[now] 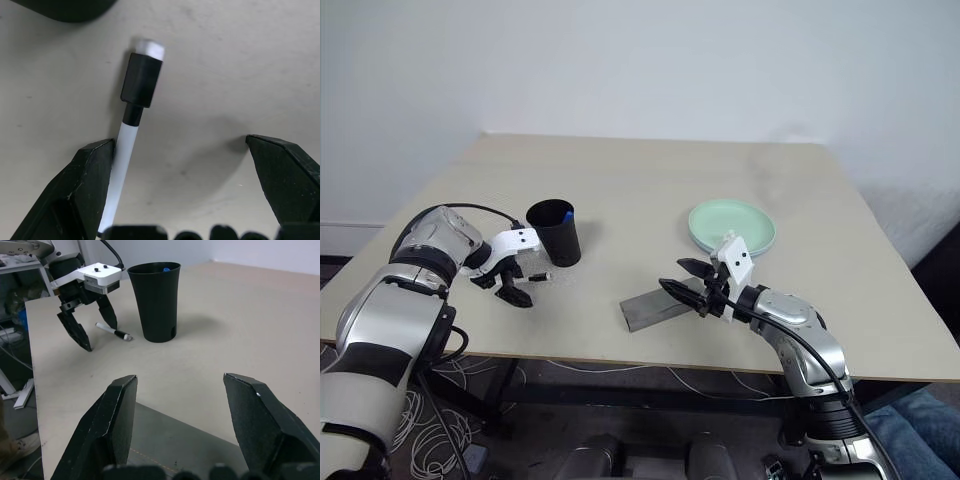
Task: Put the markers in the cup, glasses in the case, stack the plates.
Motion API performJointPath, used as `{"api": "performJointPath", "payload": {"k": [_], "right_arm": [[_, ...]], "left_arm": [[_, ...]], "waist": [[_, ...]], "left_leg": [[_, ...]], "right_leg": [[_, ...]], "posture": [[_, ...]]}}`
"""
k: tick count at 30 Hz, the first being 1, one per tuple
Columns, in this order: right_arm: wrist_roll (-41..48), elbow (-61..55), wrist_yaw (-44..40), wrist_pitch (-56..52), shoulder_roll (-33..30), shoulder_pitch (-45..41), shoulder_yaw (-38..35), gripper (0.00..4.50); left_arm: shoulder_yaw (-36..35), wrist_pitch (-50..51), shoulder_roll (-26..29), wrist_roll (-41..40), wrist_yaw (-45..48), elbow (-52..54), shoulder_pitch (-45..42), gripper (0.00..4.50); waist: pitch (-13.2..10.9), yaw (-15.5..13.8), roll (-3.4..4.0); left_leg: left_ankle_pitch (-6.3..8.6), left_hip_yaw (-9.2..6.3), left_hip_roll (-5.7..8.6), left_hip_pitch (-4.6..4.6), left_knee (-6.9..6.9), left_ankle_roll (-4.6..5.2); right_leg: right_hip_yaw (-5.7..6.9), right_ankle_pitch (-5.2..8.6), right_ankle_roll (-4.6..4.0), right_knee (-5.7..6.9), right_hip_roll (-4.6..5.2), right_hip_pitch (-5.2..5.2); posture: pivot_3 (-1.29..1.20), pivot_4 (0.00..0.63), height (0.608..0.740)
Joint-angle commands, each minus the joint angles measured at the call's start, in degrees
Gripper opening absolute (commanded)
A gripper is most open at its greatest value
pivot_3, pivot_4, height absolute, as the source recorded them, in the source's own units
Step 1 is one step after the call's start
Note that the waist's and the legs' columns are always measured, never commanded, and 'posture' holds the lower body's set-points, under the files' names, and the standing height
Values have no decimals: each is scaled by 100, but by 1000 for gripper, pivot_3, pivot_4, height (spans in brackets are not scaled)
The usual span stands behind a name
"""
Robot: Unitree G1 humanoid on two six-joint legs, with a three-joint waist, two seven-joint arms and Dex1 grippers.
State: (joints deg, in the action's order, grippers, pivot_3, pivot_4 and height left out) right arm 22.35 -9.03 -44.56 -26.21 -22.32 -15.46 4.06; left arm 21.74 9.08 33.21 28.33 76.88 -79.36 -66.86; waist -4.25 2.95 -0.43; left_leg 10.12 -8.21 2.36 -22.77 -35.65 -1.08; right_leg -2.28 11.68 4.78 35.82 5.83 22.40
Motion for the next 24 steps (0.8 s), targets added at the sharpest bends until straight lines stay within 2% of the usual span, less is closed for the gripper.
{"api": "performJointPath", "payload": {"k": [1, 7, 10, 21, 22, 24], "right_arm": [[76, -143, -4, 39, -36, -185, -89, 2987], [66, -94, -25, 51, -34, -215, -76, 2987], [61, -48, -41, 64, -22, -260, -65, 2987], [34, 97, -82, 119, 17, -377, -28, 2987], [34, 105, -84, 123, 16, -381, -28, 2987], [34, 110, -87, 129, 14, -380, -28, 2987]], "left_arm": [[-32, -27, 54, -9, 195, 60, -160, 4467], [40, -123, 121, 74, 340, 72, -130, 4467], [82, -183, 154, 122, 350, 77, -126, 3929], [126, -231, 199, 142, 359, 80, -132, 203], [128, -230, 198, 134, 367, 80, -128, 55], [134, -234, 196, 118, 382, 82, -116, 55]], "waist": [[0, 0, 0], [0, 0, 0], [0, 0, 0], [0, -2, -1], [0, -2, -1], [0, -1, -1]], "left_leg": [[0, -1, 0, 0, 0, 0], [0, 0, 0, 0, 0, 0], [0, 0, 0, -1, 0, 0], [-1, -1, 0, -3, 0, 1], [-1, -1, 0, -2, 0, 1], [-1, -2, 0, -2, 0, 1]], "right_leg": [[0, 0, 0, 0, 0, 0], [0, 0, 0, -1, 0, 0], [0, 0, 0, -1, 0, 1], [1, 0, 1, -1, 0, 2], [1, 0, 1, -1, 0, 2], [1, 0, 1, 0, -1, 2]], "posture": [[0, 0, 740], [0, 0, 740], [0, 0, 740], [0, 0, 740], [0, 0, 740], [0, 0, 740]]}}
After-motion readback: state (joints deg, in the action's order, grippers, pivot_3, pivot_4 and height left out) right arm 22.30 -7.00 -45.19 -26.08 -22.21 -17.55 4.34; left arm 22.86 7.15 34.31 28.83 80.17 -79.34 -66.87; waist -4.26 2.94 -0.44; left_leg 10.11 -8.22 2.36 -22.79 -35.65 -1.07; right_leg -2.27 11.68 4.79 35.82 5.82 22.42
